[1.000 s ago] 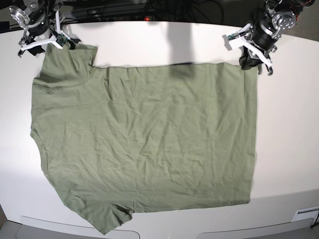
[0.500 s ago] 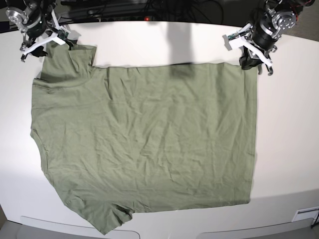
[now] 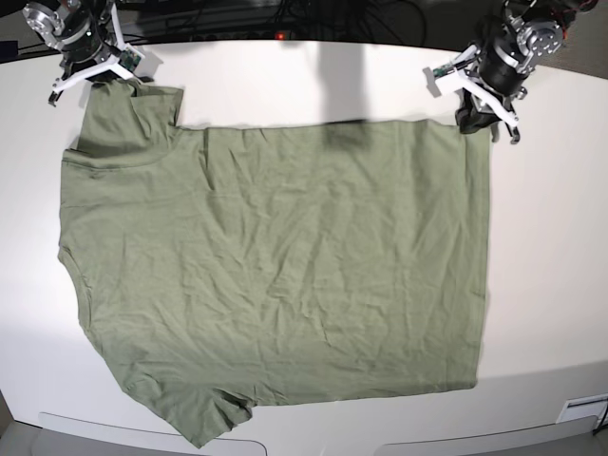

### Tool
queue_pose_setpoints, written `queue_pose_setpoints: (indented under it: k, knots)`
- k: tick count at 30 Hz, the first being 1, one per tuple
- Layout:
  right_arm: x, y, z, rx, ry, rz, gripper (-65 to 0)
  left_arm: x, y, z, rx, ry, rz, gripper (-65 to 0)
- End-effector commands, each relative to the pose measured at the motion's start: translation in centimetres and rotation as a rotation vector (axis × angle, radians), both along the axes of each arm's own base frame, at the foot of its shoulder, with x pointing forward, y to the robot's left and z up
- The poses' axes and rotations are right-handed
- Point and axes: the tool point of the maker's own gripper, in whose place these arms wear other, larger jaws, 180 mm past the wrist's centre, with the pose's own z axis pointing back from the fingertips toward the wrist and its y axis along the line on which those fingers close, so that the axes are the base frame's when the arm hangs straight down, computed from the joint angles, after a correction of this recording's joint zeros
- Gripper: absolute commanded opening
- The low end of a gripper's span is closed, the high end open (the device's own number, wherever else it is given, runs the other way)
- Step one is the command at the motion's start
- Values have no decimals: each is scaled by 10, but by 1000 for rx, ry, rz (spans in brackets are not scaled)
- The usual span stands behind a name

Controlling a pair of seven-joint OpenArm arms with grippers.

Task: Fold the T-shirt properly
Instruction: 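Reposition the right gripper along the shoulder edge and regrip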

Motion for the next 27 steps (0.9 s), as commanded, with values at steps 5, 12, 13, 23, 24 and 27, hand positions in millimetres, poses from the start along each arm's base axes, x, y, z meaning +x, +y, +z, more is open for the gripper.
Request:
queue_pose_setpoints:
  k: [5, 12, 13, 23, 24, 27]
  knots:
    - [-1, 3, 1, 16, 5, 12, -650, -10, -4, -5, -9, 47, -13, -650]
    - [0, -2, 2, 8, 13, -22, -650, -10, -4, -5, -7, 46, -12, -650]
    - [1, -2, 2, 19, 17, -48, -650, -10, -4, -5, -7, 45, -13, -650]
    - [51, 2, 28, 48, -126, -206, -650, 9, 1, 9, 19, -86, 0, -650]
    - [56, 4, 32, 54, -141, -201, -650, 9, 1, 9, 19, -88, 1, -650]
    - [66, 9, 41, 63, -187, -202, -650, 10, 1, 10, 19, -88, 1, -650]
